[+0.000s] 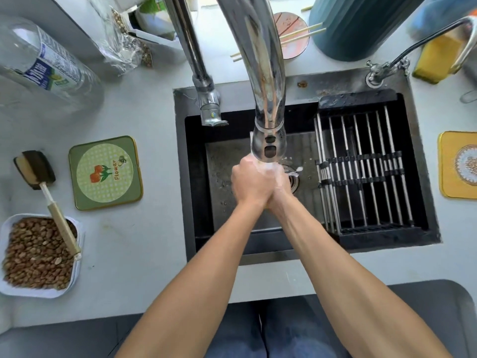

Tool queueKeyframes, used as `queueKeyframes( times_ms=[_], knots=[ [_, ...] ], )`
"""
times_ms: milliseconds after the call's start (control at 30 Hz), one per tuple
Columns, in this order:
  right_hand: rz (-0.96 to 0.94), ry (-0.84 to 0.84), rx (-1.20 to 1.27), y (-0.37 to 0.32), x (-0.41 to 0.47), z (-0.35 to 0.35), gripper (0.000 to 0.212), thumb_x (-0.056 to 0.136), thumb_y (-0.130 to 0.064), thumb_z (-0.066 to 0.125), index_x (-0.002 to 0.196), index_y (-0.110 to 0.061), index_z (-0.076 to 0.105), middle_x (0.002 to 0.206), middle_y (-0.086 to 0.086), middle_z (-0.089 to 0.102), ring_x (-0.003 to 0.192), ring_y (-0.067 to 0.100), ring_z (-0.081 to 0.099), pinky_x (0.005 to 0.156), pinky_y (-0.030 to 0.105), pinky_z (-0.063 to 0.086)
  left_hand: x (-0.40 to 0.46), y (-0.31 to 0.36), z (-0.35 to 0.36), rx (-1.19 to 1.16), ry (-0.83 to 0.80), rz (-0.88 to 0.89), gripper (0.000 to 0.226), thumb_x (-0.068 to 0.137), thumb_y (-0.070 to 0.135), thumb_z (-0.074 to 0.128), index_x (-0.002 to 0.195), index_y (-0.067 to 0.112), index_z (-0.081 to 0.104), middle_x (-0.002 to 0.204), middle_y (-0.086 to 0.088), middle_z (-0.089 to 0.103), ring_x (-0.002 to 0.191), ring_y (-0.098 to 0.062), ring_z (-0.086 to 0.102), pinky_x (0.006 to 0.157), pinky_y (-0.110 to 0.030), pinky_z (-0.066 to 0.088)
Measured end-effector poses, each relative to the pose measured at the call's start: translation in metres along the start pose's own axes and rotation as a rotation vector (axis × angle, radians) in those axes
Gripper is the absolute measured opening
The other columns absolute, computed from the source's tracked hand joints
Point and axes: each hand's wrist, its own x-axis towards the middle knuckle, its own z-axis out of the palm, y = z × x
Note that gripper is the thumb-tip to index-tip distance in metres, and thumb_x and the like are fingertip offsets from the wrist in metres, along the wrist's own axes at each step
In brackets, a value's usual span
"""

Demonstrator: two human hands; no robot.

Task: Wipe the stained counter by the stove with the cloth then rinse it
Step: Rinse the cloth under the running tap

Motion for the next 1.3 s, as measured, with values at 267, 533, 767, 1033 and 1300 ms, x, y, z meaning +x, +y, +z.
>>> queueKeyframes(
  times_ms=[267, 533, 767, 1033, 1300],
  knots=[
    [-0.210, 0.081, 0.014, -0.015, 0.010, -0.014, 0.048, 0.109, -0.044, 0.048, 0.087, -0.012, 0.075, 0.080, 0.000, 0.077, 0.067, 0.012, 0.073, 0.055, 0.023, 0.056, 0.008, -0.019, -0.007, -0.080, -0.032, -0.060, 0.042, 0.103, 0.042, 0.052, 0.066, 0.023, 0.056, 0.076, 0.003, 0.069, 0.083, -0.025, 0.064, 0.066, -0.032, 0.042],
    [-0.095, 0.019, -0.190, 0.005, 0.005, -0.016, 0.045, 0.103, -0.052, 0.054, 0.081, -0.018, 0.074, 0.071, -0.004, 0.075, 0.061, 0.012, 0.071, 0.051, 0.027, 0.054, 0.022, -0.019, -0.005, 0.059, -0.032, 0.029, 0.032, 0.096, 0.037, 0.061, 0.075, 0.014, 0.065, 0.072, -0.001, 0.066, 0.081, -0.031, 0.071, 0.063, -0.032, 0.046],
    [-0.251, 0.127, -0.413, -0.010, 0.018, -0.052, 0.061, 0.105, -0.060, 0.045, 0.113, -0.009, 0.076, 0.115, 0.013, 0.076, 0.113, 0.033, 0.070, 0.105, 0.052, 0.053, 0.026, -0.038, -0.022, -0.592, -0.176, -0.423, 0.038, 0.101, 0.049, 0.067, 0.105, 0.012, 0.072, 0.106, -0.009, 0.080, 0.096, -0.030, 0.079, 0.077, -0.044, 0.067],
    [-0.281, 0.207, -0.580, -0.006, 0.023, -0.049, 0.057, 0.106, -0.056, 0.045, 0.108, -0.005, 0.070, 0.104, 0.008, 0.074, 0.101, 0.029, 0.068, 0.093, 0.047, 0.055, 0.012, -0.031, -0.025, -0.774, -0.302, -0.398, 0.035, 0.100, 0.034, 0.073, 0.119, 0.004, 0.070, 0.101, -0.009, 0.079, 0.079, -0.020, 0.079, 0.061, -0.033, 0.063],
    [-0.147, -0.093, -0.102, 0.000, -0.005, -0.041, 0.044, 0.111, -0.041, 0.041, 0.120, -0.014, 0.074, 0.116, 0.008, 0.079, 0.108, 0.023, 0.075, 0.086, 0.035, 0.061, -0.011, -0.020, -0.009, -0.360, -0.214, 0.034, 0.024, 0.088, 0.028, 0.084, 0.099, 0.008, 0.075, 0.092, -0.016, 0.078, 0.085, -0.029, 0.077, 0.078, -0.052, 0.062]
  ],
)
